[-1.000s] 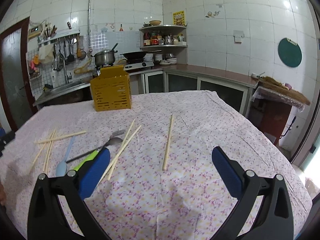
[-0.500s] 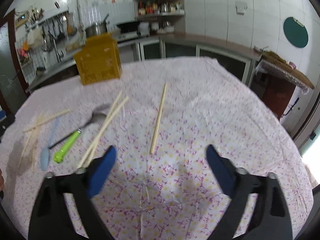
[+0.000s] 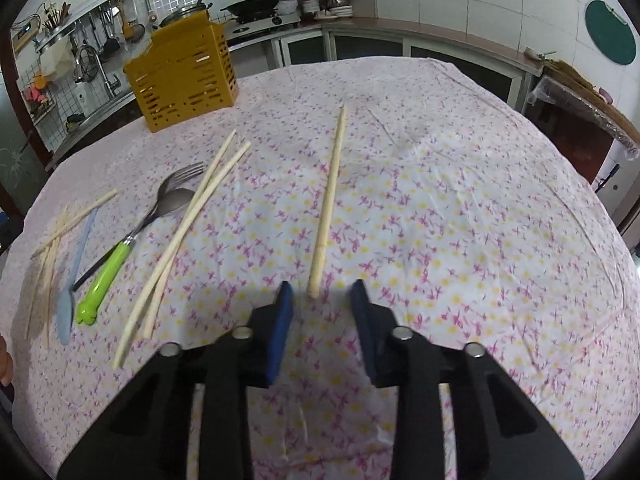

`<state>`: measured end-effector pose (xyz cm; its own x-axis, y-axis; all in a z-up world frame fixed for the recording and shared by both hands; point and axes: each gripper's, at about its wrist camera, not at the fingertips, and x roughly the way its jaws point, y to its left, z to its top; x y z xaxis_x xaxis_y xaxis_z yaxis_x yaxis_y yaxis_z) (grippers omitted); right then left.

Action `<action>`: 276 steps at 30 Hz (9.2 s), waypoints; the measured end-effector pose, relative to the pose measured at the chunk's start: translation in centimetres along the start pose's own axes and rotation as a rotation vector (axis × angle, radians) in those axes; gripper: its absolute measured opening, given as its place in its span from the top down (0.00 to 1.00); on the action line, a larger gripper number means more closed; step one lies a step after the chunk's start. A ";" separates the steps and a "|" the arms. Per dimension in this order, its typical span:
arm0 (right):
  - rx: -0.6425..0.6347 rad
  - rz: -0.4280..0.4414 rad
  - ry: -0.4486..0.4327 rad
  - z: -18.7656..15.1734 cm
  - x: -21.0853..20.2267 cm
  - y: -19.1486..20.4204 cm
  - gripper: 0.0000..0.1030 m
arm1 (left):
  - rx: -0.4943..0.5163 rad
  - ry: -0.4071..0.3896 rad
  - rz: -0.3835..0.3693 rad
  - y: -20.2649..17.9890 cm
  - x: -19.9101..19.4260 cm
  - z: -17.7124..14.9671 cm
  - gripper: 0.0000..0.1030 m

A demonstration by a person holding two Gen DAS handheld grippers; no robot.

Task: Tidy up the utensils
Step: 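Close the right gripper on a single upright chopstick, then close the left gripper on a chopstick from the crossed pile, then carry chopsticks to the yellow holder and drop them in with both grippers, then reach the left gripper to the chopstick pile while the right gripper approaches another chopstick, then grasp a chopstick with the left gripper while the right gripper grasps another, then lift both chopsticks and drop them into the yellow holder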

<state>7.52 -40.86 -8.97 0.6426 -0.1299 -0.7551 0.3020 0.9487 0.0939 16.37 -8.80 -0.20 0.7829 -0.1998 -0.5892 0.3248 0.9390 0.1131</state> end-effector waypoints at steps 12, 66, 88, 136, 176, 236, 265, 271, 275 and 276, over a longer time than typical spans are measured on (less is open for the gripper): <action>0.013 0.012 -0.011 0.4 0.3 -0.8 0.93 | 0.052 0.037 0.005 -1.7 3.5 1.6 0.04; -0.120 0.112 -0.409 7.5 -13.2 2.3 0.94 | 0.103 -0.167 -0.224 2.1 -0.9 10.8 0.96; -0.260 0.179 -0.495 20.6 -17.9 8.3 0.94 | 0.053 -0.261 -0.190 2.3 -2.7 21.4 0.96; -0.246 0.073 -0.427 24.5 -3.8 12.5 0.36 | -0.131 -0.268 -0.025 7.5 7.0 21.2 0.05; -0.094 0.071 -0.048 10.1 4.1 4.5 0.36 | -0.136 0.341 0.110 11.8 13.1 0.6 0.53; -0.103 0.069 -0.023 12.0 4.3 9.6 0.94 | -0.163 0.219 -0.040 11.0 10.9 1.4 0.97; -0.097 0.185 -0.199 14.4 -4.3 8.4 0.94 | -0.184 0.059 -0.048 11.2 3.6 6.4 0.96; -0.099 0.181 -0.197 14.5 -4.5 8.4 0.94 | -0.184 0.053 -0.053 11.3 3.2 6.5 0.96; -0.103 0.179 -0.196 14.4 -4.5 8.5 0.94 | -0.188 0.051 -0.053 11.3 3.1 6.5 0.96; -0.103 0.178 -0.197 14.4 -4.5 8.5 0.94 | -0.189 0.051 -0.055 11.4 3.0 6.5 0.96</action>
<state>17.35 -36.37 4.59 0.8065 -0.0020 -0.5912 0.1049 0.9846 0.1398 25.88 -0.56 4.54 0.7374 -0.2422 -0.6305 0.2568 0.9639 -0.0699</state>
